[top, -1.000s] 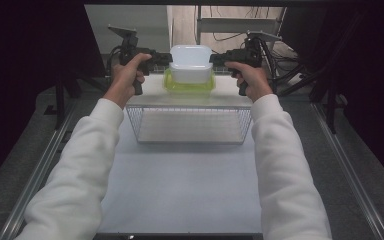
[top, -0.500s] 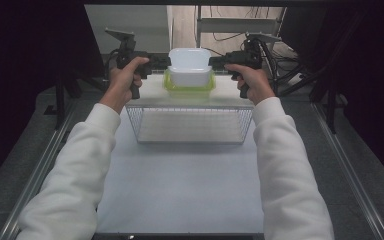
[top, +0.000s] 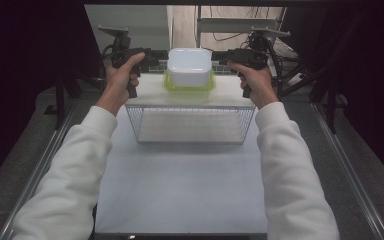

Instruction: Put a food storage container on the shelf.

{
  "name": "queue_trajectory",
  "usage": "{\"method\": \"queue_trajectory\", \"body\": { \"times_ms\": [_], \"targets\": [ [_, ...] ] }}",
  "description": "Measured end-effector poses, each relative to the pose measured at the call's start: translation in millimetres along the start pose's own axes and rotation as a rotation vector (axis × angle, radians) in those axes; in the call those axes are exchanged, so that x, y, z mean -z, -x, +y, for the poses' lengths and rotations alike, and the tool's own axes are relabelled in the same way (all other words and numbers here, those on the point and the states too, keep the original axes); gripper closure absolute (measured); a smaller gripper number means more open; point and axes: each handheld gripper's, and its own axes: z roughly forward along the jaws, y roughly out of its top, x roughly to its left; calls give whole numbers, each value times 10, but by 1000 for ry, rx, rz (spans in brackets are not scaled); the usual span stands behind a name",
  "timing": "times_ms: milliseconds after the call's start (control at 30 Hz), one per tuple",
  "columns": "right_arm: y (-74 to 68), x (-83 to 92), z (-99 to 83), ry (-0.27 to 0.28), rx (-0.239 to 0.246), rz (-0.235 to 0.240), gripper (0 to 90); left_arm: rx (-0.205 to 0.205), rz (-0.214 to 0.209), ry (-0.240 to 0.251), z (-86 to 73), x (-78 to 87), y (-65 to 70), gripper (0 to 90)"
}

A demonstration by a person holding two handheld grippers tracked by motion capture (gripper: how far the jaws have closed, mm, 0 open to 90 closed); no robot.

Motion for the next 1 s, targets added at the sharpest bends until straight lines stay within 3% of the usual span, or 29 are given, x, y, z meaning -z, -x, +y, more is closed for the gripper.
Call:
{"method": "queue_trajectory", "body": {
  "times_ms": [133,300,633,867,1000],
  "targets": [
    [-62,158,-104,7,102,-49,397,-77,32,9,-119,147,115,276],
    [-33,415,-373,6,210,-83,355,-170,59,4,-406,370,214,265],
    [-56,777,-1168,41,362,-85,304,-244,57,-43,-1169,579,155,259],
    [32,953,-1704,60,416,-89,288,-297,95,-82,-1736,627,91,252],
    [126,973,-2003,63,417,-90,277,-321,119,-118,-2050,600,30,252]
  ]
}}
